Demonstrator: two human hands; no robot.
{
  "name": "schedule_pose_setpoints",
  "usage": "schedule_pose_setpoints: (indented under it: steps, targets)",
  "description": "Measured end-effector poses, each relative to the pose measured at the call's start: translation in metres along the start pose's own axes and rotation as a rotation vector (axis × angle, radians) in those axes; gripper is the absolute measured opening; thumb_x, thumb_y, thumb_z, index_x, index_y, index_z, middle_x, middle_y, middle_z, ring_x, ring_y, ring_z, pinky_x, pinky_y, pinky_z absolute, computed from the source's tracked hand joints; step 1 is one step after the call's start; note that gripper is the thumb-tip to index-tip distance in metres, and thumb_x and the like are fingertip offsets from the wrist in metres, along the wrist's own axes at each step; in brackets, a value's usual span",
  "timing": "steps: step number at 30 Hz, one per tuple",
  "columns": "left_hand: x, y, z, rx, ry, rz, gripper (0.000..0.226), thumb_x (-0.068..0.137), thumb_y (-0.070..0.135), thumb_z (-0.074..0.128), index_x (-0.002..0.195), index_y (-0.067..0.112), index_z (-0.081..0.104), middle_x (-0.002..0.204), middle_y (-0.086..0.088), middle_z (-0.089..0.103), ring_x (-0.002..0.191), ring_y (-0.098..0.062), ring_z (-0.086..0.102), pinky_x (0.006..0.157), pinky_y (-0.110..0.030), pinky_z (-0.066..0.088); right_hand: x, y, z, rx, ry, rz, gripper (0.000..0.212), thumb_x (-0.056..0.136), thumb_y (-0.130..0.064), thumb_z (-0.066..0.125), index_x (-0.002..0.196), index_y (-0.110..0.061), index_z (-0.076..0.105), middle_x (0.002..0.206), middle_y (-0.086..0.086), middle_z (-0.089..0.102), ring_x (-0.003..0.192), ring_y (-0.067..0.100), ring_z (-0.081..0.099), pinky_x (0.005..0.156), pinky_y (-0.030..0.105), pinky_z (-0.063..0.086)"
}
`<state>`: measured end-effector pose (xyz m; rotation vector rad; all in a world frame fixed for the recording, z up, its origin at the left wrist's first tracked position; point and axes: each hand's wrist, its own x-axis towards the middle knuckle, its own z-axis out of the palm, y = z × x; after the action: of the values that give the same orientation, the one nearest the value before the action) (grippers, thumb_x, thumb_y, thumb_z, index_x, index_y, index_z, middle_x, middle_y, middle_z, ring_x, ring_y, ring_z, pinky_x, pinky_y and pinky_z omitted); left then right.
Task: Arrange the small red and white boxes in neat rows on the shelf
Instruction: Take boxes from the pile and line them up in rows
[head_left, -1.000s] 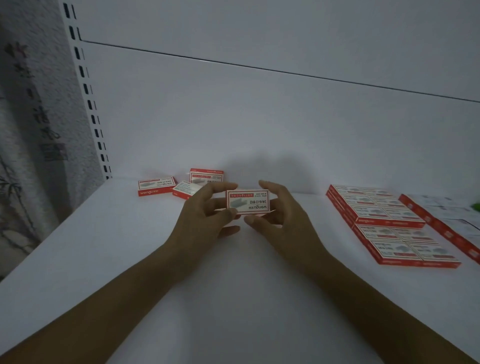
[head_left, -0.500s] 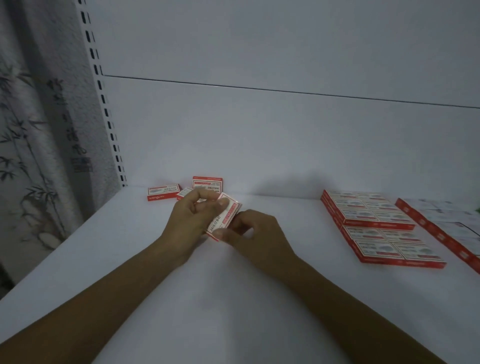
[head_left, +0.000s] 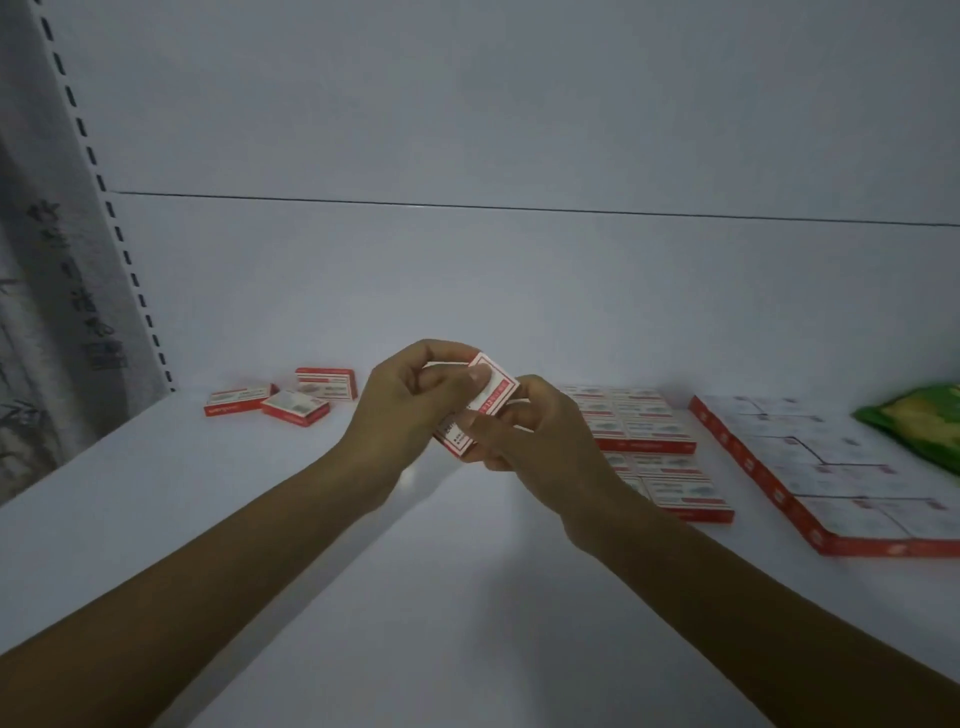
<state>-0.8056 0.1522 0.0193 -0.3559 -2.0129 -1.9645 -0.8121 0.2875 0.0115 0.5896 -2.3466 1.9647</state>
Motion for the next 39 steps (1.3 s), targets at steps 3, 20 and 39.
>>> schedule_pose_setpoints:
  steps: [3,20,39]
  targets:
    - [0.005,0.000,0.037,0.098,-0.080,0.025,0.017,0.083,0.018,0.066,0.096,0.008,0.067,0.083,-0.011,0.071,0.067,-0.024,0.065,0.057,-0.027,0.050,-0.012,0.008,-0.045,0.008,0.049,-0.032,0.027,0.081,-0.023,0.069,0.102,-0.016,0.054,0.091,0.004,0.071,0.075,0.013,0.069,0.063,0.021,0.052]
    - [0.026,-0.053,0.095,0.368,-0.037,-0.025,0.028,0.079,0.043,0.061,0.101,0.026,0.058,0.098,0.016,0.063,0.094,-0.004,0.060,0.068,-0.017,0.052,0.003,0.051,-0.137,-0.930,0.000,-0.274,0.049,0.074,-0.049,0.068,0.117,-0.028,0.055,0.114,-0.009,0.063,0.094,0.007,0.055,0.090,0.025,0.040]
    - [0.027,-0.101,0.083,0.629,-0.189,0.025,0.062,0.071,0.070,0.052,0.121,0.033,0.049,0.125,0.019,0.049,0.108,-0.003,0.054,0.090,-0.033,0.052,0.021,0.086,-0.140,-0.981,-0.069,-0.185,0.069,0.070,-0.070,0.046,0.124,-0.028,0.054,0.123,-0.011,0.054,0.108,0.001,0.041,0.099,0.024,0.031]
